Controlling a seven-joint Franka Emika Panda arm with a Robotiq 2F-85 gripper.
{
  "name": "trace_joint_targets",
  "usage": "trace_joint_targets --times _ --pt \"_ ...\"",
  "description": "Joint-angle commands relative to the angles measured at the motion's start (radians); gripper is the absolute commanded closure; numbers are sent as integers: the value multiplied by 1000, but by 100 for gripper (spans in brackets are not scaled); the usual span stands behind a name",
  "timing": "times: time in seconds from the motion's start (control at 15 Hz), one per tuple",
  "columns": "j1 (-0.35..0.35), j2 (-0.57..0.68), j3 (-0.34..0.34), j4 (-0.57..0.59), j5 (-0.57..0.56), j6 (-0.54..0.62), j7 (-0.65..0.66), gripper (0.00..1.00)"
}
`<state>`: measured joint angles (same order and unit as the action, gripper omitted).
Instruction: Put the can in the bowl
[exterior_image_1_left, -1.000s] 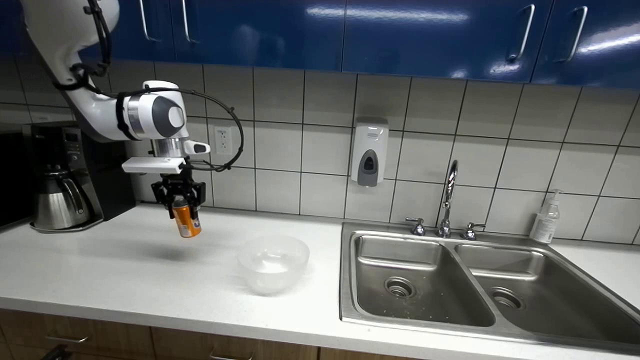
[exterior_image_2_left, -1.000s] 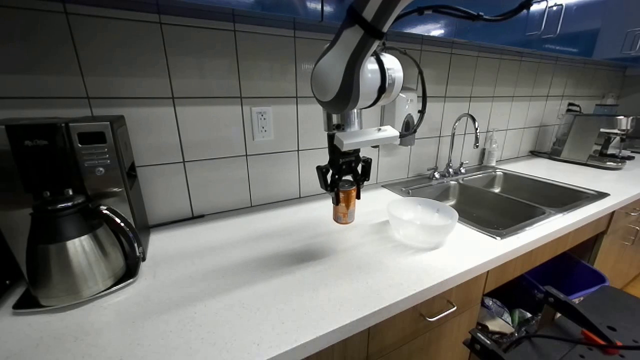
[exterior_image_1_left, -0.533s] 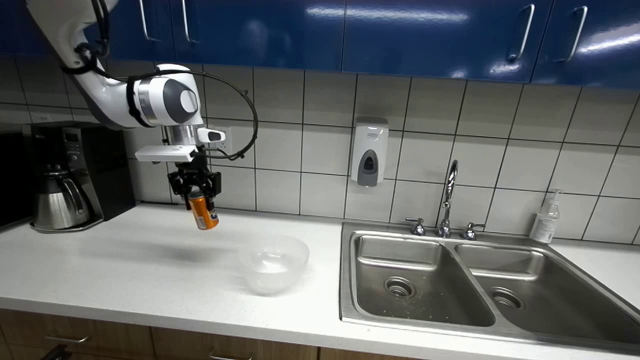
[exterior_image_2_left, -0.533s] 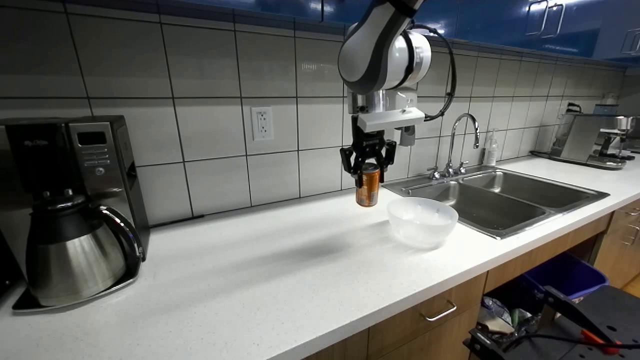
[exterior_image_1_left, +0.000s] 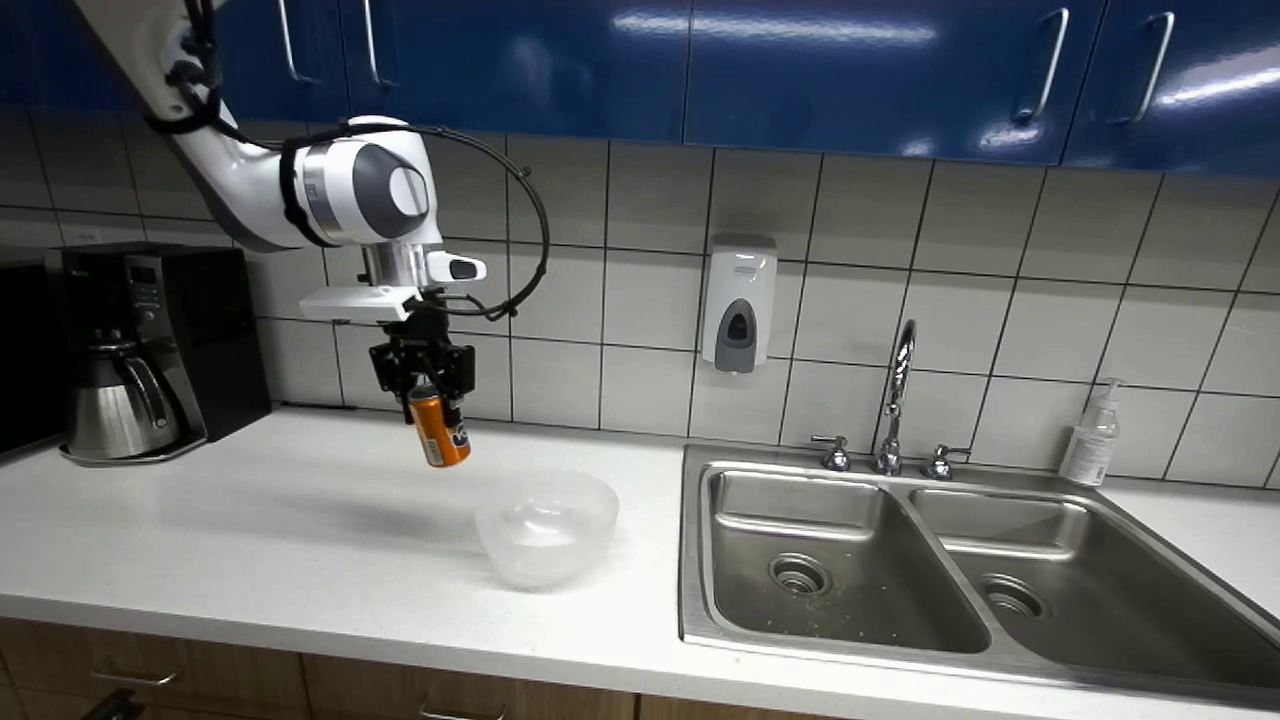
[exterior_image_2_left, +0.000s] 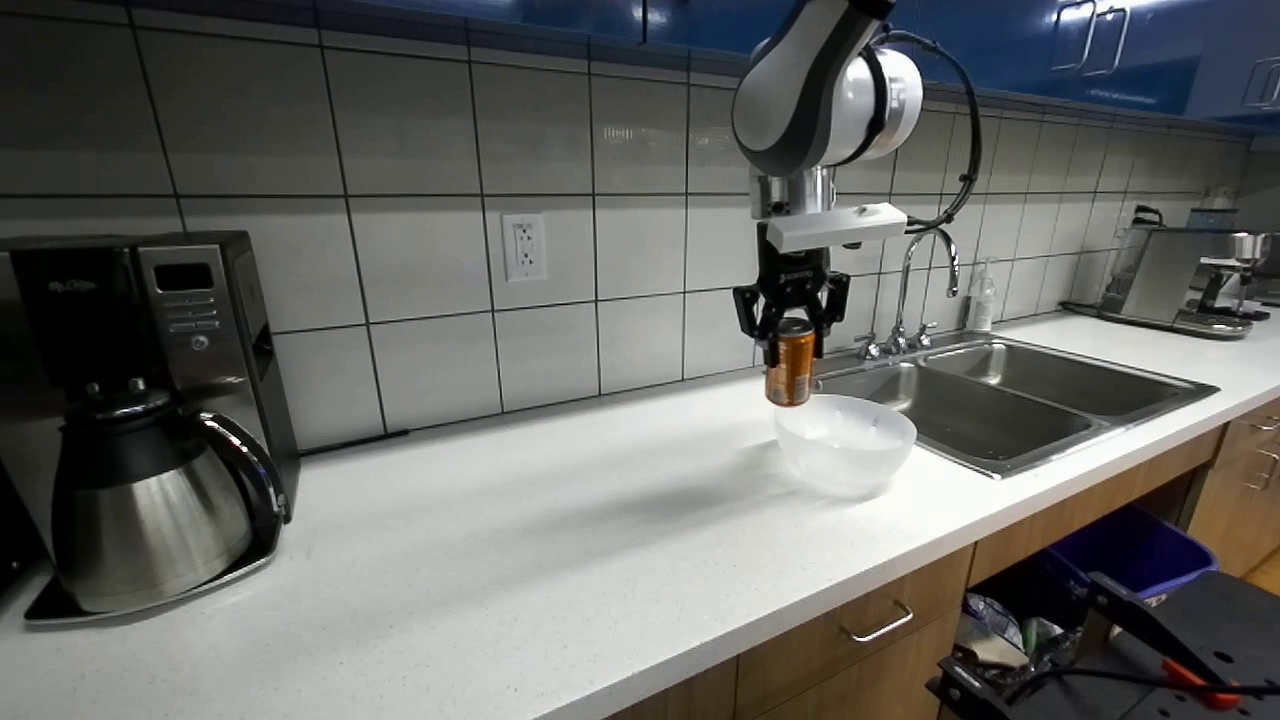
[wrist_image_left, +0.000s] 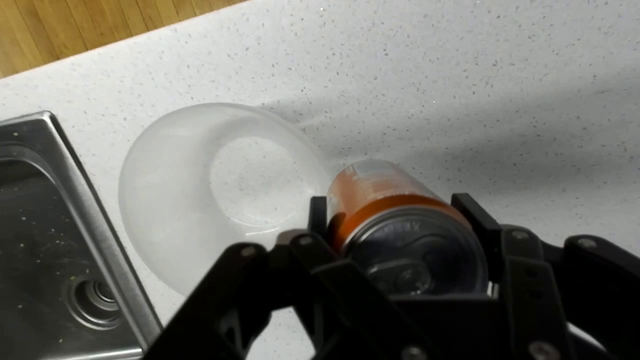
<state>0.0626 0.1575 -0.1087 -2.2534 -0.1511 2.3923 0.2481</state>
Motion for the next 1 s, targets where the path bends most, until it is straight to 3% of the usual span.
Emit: trace_joint_targets --times 0.0,0.47,0.93 --pt "-44 -40 -9 -30 -20 -21 38 62" --pt "-97 40 -41 31 -18 -16 35 62" --pt "-121 229 -45 206 33 -29 -6 62"
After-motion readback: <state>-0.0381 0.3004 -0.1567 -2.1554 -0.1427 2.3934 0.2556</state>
